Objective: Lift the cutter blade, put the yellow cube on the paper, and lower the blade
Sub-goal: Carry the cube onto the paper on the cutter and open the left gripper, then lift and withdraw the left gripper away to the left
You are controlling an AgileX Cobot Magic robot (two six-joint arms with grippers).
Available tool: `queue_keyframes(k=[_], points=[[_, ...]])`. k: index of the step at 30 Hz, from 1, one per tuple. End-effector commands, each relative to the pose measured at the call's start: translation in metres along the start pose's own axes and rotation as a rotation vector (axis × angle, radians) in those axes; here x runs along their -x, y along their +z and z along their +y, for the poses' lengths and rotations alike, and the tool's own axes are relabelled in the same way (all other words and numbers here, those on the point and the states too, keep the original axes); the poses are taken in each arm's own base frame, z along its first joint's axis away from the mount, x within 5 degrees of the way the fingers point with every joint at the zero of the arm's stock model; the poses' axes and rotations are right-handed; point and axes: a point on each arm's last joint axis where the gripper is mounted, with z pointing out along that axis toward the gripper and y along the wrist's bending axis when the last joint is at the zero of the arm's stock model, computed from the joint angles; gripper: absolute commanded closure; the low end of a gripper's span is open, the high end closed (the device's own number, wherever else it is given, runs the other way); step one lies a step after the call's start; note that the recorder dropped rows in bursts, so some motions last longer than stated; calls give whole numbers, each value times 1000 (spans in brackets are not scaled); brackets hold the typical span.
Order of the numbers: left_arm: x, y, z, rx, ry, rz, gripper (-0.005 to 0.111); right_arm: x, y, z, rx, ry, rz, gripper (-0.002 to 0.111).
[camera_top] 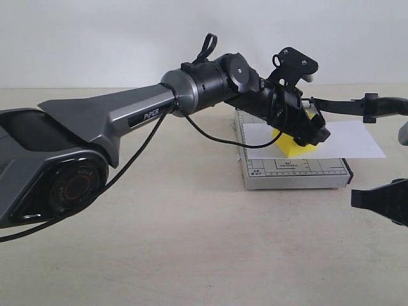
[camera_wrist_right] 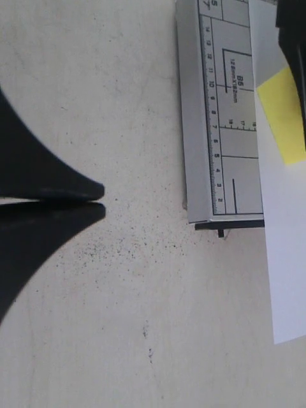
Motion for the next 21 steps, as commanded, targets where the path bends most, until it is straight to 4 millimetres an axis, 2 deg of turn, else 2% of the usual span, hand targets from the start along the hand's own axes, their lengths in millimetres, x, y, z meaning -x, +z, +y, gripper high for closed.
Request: queue_keyframes(k=[1, 7, 13, 15, 17, 19, 21], points=[[3, 0, 3, 32, -11, -31, 23, -2, 0, -2, -8, -3, 7, 108], [23, -14, 6, 86, 2, -102, 23, -2, 0, -2, -8, -3, 7, 108], [61, -51, -1, 57, -9, -147, 23, -2, 0, -2, -8, 1, 7, 108], [71, -64, -4, 39, -14, -138, 27, -2, 0, -2, -8, 1, 7, 108], [78, -76, -7, 23, -28, -118, 35, -2, 0, -2, -8, 1, 7, 108], [83, -86, -8, 41, -48, -89, 50, -2, 0, -2, -8, 1, 7, 108], [84, -94, -6, 79, -55, -47, 75, -1, 0, -2, -5, 1, 3, 108]])
